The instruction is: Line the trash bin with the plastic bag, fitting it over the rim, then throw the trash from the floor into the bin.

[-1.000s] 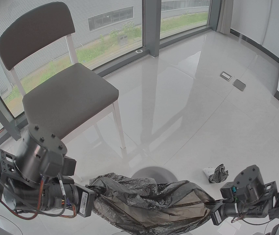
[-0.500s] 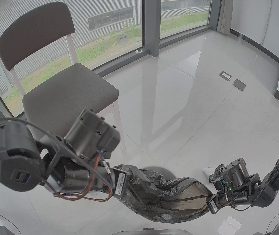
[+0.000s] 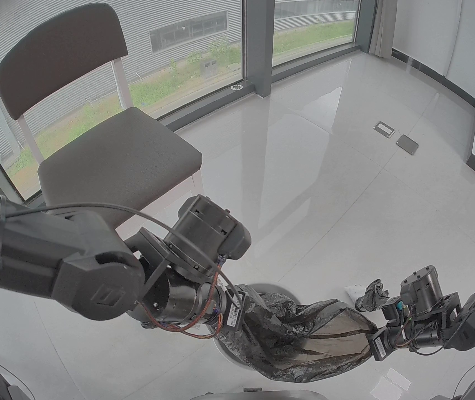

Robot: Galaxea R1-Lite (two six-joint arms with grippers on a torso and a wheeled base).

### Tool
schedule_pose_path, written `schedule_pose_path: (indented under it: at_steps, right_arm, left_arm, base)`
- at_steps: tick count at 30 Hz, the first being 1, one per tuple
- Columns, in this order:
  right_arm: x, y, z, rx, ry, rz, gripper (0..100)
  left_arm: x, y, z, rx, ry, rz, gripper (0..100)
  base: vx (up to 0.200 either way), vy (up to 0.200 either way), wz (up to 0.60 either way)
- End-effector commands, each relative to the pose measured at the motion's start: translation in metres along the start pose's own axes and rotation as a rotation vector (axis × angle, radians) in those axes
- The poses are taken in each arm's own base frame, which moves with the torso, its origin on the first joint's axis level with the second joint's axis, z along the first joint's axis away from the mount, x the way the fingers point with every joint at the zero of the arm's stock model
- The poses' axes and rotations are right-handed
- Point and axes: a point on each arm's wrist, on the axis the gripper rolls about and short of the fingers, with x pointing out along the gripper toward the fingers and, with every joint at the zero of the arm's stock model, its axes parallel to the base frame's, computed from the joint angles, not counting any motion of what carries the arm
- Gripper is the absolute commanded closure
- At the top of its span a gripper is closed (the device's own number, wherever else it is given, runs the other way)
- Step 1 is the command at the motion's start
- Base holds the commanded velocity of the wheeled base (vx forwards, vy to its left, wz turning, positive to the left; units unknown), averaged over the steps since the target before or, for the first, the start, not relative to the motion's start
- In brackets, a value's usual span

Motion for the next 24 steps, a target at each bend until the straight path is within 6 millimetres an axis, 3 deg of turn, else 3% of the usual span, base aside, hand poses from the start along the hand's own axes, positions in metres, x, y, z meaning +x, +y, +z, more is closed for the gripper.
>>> schedule_pose_path:
  at_steps: [1, 10, 17, 24]
  right_arm:
    - [-0.012, 0.000, 0.002, 0.002, -0.051, 0.003, 100]
    - [-0.002, 0.000, 0.010, 0.014, -0.048, -0.008, 100]
    - [0.038, 0.003, 0.036, 0.013, -0.044, -0.016, 100]
    - [0.083, 0.012, 0.054, -0.002, -0.045, -0.004, 100]
  left_arm:
    - [0.016, 0.002, -0.001, -0.046, 0.017, 0.009, 100]
    - [0.043, 0.034, 0.009, -0.144, 0.044, 0.043, 100]
    - [0.059, 0.045, 0.011, -0.175, 0.066, 0.016, 100]
    - [0.059, 0.045, 0.006, -0.169, 0.078, -0.013, 100]
  base:
    - [0.000, 0.000, 0.00]
    - [0.000, 0.000, 0.00]
    - [0.000, 0.000, 0.00]
    - [0.000, 0.000, 0.00]
